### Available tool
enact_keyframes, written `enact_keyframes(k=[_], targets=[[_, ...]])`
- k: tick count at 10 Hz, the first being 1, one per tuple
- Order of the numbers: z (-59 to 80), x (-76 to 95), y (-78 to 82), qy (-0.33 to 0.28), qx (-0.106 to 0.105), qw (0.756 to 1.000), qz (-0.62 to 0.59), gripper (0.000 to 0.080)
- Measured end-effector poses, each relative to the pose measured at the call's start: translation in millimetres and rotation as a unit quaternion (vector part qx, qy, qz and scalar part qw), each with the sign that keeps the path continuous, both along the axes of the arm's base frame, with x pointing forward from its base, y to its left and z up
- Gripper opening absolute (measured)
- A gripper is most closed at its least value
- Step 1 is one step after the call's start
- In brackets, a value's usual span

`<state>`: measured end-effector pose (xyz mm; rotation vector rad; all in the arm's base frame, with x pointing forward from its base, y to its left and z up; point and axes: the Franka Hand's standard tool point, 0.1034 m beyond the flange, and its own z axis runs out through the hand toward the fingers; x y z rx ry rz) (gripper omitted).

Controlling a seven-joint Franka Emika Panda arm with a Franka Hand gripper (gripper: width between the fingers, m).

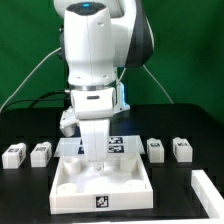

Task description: Assemble one leg

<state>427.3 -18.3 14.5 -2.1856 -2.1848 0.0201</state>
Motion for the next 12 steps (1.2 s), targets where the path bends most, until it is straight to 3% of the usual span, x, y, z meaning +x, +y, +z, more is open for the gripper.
enact_keyframes(k=[2, 3, 4, 5, 7, 12], targets=[[0.2, 0.8, 0.0, -0.003, 0.0, 1.0, 0.0, 0.065], [0.0, 0.7, 0.0, -0.003, 0.0, 1.0, 0.0, 0.056], [-0.1, 0.6, -0.1, -0.003, 0.0, 1.0, 0.0, 0.0378], [-0.2, 0.5, -0.1, -0.002, 0.0, 1.0, -0.001, 0.0378], [-0.5, 0.3, -0.2, -0.002, 0.0, 1.0, -0.001, 0.0072], [0.2, 1.6, -0.3, -0.005, 0.0, 1.0, -0.001, 0.0058]])
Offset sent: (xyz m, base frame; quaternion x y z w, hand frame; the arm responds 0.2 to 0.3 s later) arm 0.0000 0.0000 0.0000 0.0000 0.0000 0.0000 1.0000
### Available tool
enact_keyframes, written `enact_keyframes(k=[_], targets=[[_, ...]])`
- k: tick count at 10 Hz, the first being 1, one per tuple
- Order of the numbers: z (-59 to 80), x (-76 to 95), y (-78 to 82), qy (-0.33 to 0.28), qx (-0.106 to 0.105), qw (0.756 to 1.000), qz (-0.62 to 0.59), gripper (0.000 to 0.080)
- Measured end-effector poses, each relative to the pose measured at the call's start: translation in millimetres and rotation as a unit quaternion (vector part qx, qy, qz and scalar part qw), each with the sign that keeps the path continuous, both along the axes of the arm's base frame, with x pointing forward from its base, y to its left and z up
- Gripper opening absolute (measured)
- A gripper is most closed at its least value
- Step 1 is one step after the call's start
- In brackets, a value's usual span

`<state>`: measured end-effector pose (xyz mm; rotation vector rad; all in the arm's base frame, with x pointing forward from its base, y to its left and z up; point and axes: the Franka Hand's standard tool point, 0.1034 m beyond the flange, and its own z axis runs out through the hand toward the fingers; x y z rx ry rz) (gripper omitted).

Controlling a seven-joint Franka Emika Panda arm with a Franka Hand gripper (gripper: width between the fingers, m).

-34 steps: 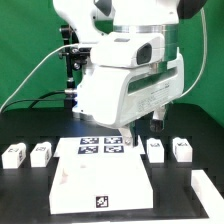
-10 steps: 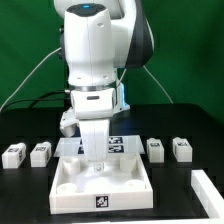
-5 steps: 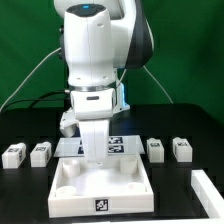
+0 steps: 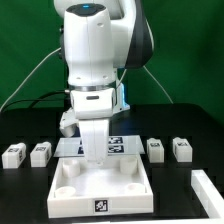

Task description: Assemble one leg

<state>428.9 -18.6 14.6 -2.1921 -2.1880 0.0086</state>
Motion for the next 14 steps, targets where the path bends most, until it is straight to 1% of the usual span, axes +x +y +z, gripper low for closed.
enact_keyframes(k=[2, 6, 7, 8, 9, 11, 14], targets=[[0.1, 1.9, 3.0, -0.002, 0.0, 1.0, -0.002, 0.0058], [0.2, 44.0, 62.6, -0.025, 0.02, 0.999, -0.011, 0.0058], [0.6, 52.8, 73.3, -0.03, 0.024, 0.999, -0.005, 0.0058], [0.4, 61.1, 79.5, -0.034, 0.027, 0.999, -0.011, 0.0058], [0.4, 66.9, 82.5, -0.032, 0.028, 0.999, -0.013, 0.0058], [0.6, 66.9, 83.9, -0.02, 0.025, 0.999, -0.014, 0.0058], [-0.2, 66.5, 82.9, -0.021, 0.022, 0.999, -0.018, 0.0059]])
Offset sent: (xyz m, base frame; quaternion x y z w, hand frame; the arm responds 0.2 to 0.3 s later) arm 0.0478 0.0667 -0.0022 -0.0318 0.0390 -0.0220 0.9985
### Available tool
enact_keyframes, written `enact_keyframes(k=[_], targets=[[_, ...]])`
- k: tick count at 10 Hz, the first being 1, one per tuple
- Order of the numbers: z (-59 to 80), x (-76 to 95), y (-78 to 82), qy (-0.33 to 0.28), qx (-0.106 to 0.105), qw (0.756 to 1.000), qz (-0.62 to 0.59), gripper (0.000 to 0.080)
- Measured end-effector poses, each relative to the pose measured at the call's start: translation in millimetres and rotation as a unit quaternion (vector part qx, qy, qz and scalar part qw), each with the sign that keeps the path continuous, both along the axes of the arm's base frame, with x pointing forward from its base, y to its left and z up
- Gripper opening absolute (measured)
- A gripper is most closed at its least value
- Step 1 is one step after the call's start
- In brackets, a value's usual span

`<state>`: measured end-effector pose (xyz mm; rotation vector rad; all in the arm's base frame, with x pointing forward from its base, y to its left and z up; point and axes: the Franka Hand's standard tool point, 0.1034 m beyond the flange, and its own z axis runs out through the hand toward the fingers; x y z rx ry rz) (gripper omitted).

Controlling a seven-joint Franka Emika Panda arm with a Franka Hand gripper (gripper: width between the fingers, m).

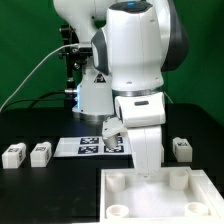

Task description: Assemble one leg

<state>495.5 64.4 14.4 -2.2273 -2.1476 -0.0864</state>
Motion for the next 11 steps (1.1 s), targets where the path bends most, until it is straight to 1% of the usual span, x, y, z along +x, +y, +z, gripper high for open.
enact_keyframes(k=[1, 2, 3, 4, 5, 7, 11], targets=[[-0.1, -0.1, -0.2, 0.0, 0.0, 1.0, 0.0, 0.0278], [-0.1, -0.1, -0.3, 0.0, 0.0, 1.0, 0.0, 0.0414], [-0.2, -0.1, -0.5, 0.0, 0.0, 1.0, 0.0, 0.0414], [-0.2, -0.1, -0.5, 0.0, 0.0, 1.0, -0.001, 0.0581], [-0.2, -0.1, -0.6, 0.0, 0.0, 1.0, -0.001, 0.0633], [-0.2, -0.1, -0.8, 0.0, 0.0, 1.0, -0.001, 0.0646], [-0.3, 0.0, -1.2, 0.0, 0.0, 1.0, -0.001, 0.0649]])
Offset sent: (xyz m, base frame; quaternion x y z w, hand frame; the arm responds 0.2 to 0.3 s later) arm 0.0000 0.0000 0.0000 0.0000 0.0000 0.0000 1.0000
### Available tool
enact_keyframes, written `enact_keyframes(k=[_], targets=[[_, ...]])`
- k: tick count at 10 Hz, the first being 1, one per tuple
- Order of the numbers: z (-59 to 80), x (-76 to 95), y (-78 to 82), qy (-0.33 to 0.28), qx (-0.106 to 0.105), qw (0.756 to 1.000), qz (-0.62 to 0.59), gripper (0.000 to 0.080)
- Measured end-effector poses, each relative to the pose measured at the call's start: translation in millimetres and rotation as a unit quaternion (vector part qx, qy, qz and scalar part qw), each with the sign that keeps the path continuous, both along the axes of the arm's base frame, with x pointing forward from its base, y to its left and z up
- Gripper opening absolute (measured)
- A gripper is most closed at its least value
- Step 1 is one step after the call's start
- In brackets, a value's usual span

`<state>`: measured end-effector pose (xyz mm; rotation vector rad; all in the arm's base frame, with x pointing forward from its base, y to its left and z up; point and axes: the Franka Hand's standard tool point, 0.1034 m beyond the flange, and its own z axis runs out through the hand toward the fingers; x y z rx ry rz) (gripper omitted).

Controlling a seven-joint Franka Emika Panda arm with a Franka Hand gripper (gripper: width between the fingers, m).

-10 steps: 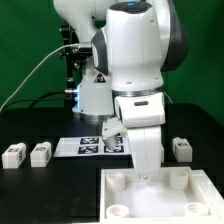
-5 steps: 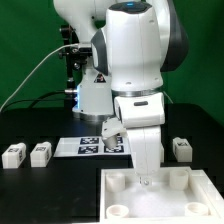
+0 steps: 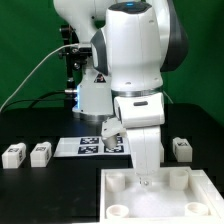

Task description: Assemble one leg

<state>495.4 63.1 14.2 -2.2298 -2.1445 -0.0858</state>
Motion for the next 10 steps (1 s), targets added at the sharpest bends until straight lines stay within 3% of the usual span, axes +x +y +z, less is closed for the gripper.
enact_keyframes(k=[1, 3, 5, 8, 10], targets=[[1.2, 0.4, -1.6, 0.0, -0.001, 1.0, -0.001, 0.0649], [24.1, 3.0, -2.8, -0.003, -0.006, 0.999, -0.046, 0.0649], [44.2, -2.8, 17.0, -0.004, -0.008, 0.994, -0.11, 0.0649], [48.3, -22.5, 58.1, 0.017, 0.009, 0.94, -0.34, 0.0649], [46.4, -32.3, 89.0, 0.022, 0.022, 0.884, -0.467, 0.0649]])
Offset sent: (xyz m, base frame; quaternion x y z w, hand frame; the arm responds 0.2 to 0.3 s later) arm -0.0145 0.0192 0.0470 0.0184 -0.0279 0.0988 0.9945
